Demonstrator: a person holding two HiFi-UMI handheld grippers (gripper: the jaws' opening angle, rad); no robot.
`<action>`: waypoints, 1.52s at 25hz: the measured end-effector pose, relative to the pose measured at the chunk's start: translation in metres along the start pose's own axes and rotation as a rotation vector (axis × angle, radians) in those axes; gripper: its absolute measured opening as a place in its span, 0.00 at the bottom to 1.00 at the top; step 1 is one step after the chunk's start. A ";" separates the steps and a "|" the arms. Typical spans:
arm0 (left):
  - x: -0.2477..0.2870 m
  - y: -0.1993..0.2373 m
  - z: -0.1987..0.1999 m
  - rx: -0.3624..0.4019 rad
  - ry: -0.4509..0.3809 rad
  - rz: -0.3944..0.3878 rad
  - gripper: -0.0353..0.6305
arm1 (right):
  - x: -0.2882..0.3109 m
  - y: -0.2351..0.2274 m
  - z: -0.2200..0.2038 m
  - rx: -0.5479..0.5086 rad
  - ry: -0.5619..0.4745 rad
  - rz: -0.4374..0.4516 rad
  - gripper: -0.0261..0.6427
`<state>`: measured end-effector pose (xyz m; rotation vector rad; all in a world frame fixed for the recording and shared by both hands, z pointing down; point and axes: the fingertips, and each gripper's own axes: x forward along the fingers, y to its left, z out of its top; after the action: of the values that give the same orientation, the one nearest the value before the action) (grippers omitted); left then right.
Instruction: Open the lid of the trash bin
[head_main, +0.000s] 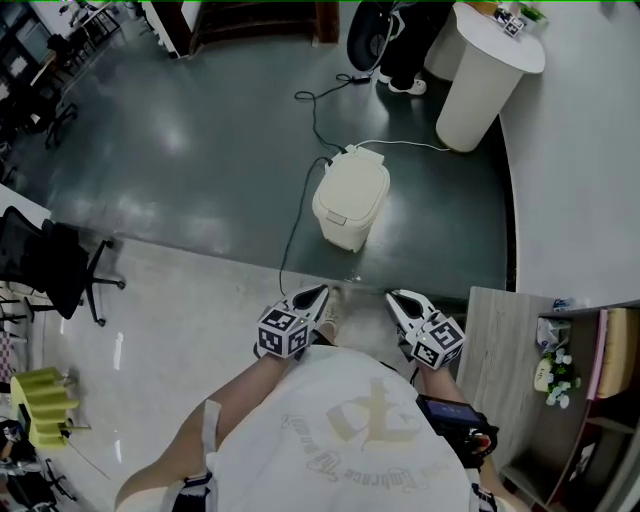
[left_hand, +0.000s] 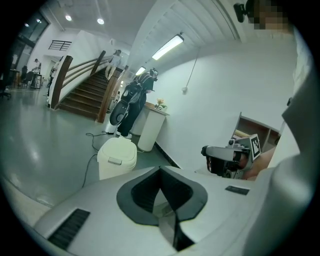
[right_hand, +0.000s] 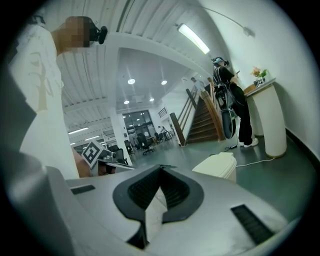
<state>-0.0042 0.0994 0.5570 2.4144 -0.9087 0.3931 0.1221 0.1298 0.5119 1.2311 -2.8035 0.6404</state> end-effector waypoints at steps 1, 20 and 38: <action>0.006 0.003 0.002 -0.001 0.005 -0.002 0.07 | 0.003 -0.004 0.003 0.001 0.001 -0.001 0.04; 0.091 0.063 0.063 0.025 0.073 -0.096 0.07 | 0.062 -0.085 0.053 0.065 -0.041 -0.082 0.04; 0.141 0.142 0.115 0.033 0.081 -0.144 0.07 | 0.138 -0.144 0.094 0.025 -0.026 -0.186 0.05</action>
<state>0.0124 -0.1299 0.5769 2.4568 -0.6938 0.4512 0.1427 -0.0893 0.5015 1.4915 -2.6647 0.6536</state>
